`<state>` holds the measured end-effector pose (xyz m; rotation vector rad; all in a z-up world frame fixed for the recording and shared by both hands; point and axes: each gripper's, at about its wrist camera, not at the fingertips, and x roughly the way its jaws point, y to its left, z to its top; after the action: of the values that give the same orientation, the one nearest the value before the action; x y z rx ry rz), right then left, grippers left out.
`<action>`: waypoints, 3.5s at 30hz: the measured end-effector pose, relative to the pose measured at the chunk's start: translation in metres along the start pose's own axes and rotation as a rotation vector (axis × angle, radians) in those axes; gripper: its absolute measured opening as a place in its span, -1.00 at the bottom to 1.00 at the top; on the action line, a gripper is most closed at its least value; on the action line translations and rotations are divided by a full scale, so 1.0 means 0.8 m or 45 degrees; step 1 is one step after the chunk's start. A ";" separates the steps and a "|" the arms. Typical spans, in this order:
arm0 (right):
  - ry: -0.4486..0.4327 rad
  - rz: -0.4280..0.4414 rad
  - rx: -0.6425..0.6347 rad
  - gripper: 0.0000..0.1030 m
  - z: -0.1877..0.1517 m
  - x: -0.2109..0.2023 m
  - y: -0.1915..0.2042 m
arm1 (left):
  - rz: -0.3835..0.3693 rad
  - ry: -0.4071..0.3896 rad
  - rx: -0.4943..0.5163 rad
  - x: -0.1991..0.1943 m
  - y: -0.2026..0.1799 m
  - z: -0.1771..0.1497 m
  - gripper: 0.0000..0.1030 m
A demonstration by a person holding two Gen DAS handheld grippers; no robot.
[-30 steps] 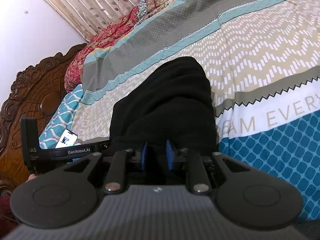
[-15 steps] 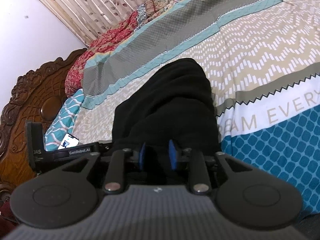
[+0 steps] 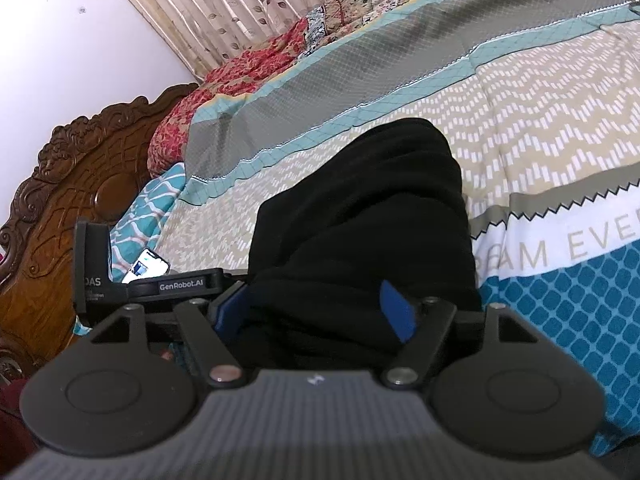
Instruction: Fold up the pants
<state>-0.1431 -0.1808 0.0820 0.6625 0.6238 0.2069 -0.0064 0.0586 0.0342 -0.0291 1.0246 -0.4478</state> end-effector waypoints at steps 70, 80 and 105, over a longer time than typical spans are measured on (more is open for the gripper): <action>-0.040 0.204 0.103 0.84 -0.006 -0.005 -0.014 | 0.344 -0.041 0.268 -0.029 -0.062 0.002 1.00; -0.039 0.205 0.106 0.84 -0.006 -0.006 -0.014 | 0.363 -0.036 0.287 -0.029 -0.064 0.003 1.00; -0.167 -0.006 0.163 0.54 0.001 -0.048 -0.042 | -0.318 0.077 -0.183 -0.031 0.037 0.021 1.00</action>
<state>-0.1737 -0.2215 0.0794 0.7912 0.5154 0.1185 0.0069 0.0915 0.0571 -0.2761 1.1164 -0.6039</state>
